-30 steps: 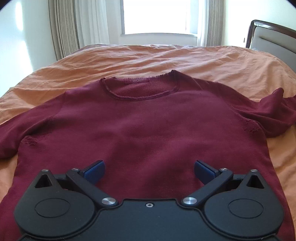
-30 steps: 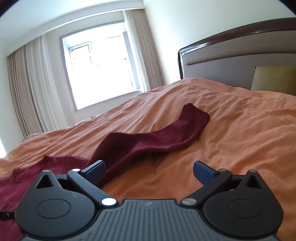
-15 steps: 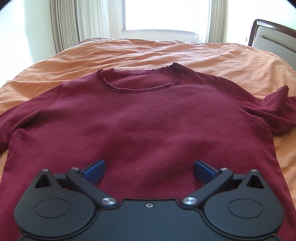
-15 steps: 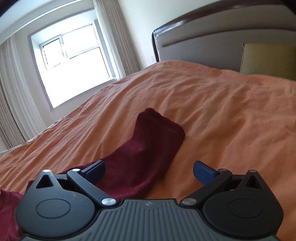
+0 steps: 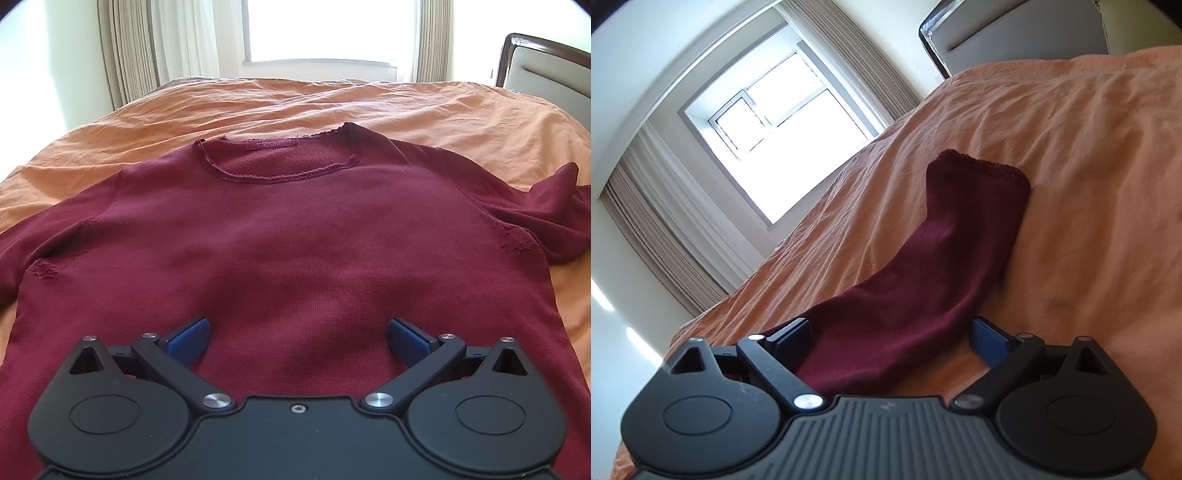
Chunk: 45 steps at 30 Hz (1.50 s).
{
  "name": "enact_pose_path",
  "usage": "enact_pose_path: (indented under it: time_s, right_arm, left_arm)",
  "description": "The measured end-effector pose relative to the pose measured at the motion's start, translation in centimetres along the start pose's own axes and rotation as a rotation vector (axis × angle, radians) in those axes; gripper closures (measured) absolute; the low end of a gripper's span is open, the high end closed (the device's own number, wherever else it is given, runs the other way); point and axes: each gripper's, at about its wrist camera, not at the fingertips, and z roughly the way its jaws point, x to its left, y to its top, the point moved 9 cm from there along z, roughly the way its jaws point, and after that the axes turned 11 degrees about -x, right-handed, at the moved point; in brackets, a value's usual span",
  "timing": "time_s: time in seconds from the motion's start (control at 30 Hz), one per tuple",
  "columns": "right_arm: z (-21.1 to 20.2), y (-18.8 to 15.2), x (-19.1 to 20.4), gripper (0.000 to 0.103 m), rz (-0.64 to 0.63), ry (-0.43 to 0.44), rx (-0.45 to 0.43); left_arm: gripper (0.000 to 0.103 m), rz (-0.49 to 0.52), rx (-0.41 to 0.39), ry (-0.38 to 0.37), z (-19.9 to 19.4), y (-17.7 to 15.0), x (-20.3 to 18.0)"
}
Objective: Fold small clothes
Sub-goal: 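Grasp the sweater sleeve cuff with the right gripper, then lift the sleeve with the right gripper and lay it across the sweater body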
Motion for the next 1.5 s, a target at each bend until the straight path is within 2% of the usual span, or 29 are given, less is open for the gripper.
enact_pose_path:
  time_s: [0.1,0.23,0.37,0.53,0.6,0.67,0.87,0.93,1.03,1.23,1.37,1.5]
  right_arm:
    - [0.0,0.1,-0.1,0.015,0.051,0.011,-0.007]
    - [0.3,1.1,-1.9,0.028,0.095,-0.063,-0.068]
    - [1.4,2.6,-4.0,0.056,0.115,-0.141,-0.13]
    - [2.6,4.6,-6.2,0.076,0.156,-0.189,-0.202]
    - [2.7,4.8,-6.6,0.092,0.162,-0.214,-0.201]
    - [1.8,5.1,-6.2,0.095,0.137,-0.226,-0.221]
    - [-2.6,7.8,-2.0,0.097,-0.097,-0.279,-0.307]
    - [-4.5,8.9,-1.3,0.097,-0.097,-0.295,-0.337]
    - [-7.4,9.6,-1.3,0.097,-0.076,-0.357,-0.334]
    - [-10.2,7.3,-3.7,0.097,-0.031,-0.456,-0.26]
    - [-10.8,6.4,-3.2,0.097,-0.036,-0.446,-0.263]
    - [-11.0,7.7,2.2,0.097,-0.184,-0.355,-0.318]
  left_arm:
    - [0.0,-0.003,-0.002,-0.002,0.0,0.0,0.0]
    - [0.0,0.002,-0.004,0.001,0.0,-0.1,0.0]
    - [0.0,0.003,-0.004,0.001,0.0,-0.1,0.0]
    - [0.0,0.004,-0.004,0.001,0.0,-0.1,0.0]
    - [0.0,0.004,-0.003,0.002,0.0,-0.1,0.1]
    - [0.0,0.004,-0.001,0.002,0.0,0.0,0.1]
    - [0.001,-0.045,-0.013,-0.028,-0.9,1.3,0.8]
    - [0.001,-0.047,-0.035,-0.028,-1.6,2.2,1.2]
    - [0.001,-0.056,-0.072,-0.032,-2.8,3.3,1.9]
    - [0.001,-0.076,-0.088,-0.038,-4.5,3.6,3.3]
    - [0.001,-0.083,-0.07,-0.044,-5.0,3.1,4.0]
    - [0.001,-0.087,-0.082,-0.038,-5.8,3.4,5.0]
